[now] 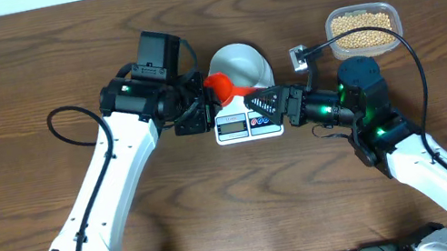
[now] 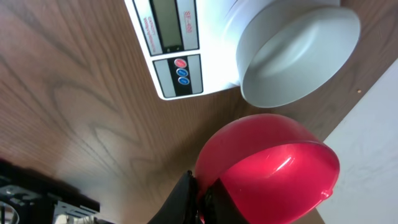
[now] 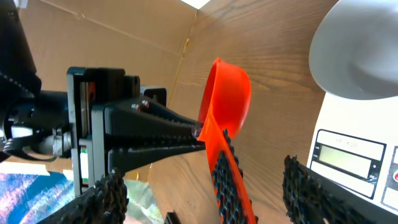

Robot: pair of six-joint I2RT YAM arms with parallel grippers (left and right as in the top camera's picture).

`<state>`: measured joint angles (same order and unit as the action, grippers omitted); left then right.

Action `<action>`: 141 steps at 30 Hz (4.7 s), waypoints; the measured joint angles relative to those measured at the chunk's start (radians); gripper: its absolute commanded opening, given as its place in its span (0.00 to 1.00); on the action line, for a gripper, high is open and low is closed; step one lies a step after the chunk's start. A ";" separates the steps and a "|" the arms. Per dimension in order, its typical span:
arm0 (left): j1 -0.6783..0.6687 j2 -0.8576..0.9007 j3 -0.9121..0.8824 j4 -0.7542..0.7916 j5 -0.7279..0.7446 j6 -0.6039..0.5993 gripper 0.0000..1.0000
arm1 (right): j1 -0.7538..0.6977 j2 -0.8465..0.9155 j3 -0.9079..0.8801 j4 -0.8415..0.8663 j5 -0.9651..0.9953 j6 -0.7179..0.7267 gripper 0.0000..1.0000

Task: Scoop item into bowl and weigh 50g on scale
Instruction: 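Move the right gripper to the scoop handle above the scale, then close the right gripper on the scoop handle, left still holding, then open the left gripper and withdraw it from the scoop, then carry the red scoop with the right gripper to the soybean tub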

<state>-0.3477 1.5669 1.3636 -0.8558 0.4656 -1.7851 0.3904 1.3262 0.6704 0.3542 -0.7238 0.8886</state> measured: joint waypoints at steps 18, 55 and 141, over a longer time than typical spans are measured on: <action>-0.043 0.000 0.000 0.000 0.000 -0.127 0.07 | 0.000 0.000 0.000 0.001 0.052 0.057 0.57; -0.062 0.000 0.000 0.000 0.000 -0.153 0.07 | 0.032 0.000 0.000 0.028 0.137 0.110 0.12; 0.151 -0.170 0.000 -0.031 -0.315 1.337 0.73 | -0.140 -0.211 0.285 -0.822 0.743 -0.457 0.01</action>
<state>-0.1970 1.3968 1.3636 -0.8864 0.1505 -0.4477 0.2504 1.1152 0.9558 -0.4675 0.0189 0.4316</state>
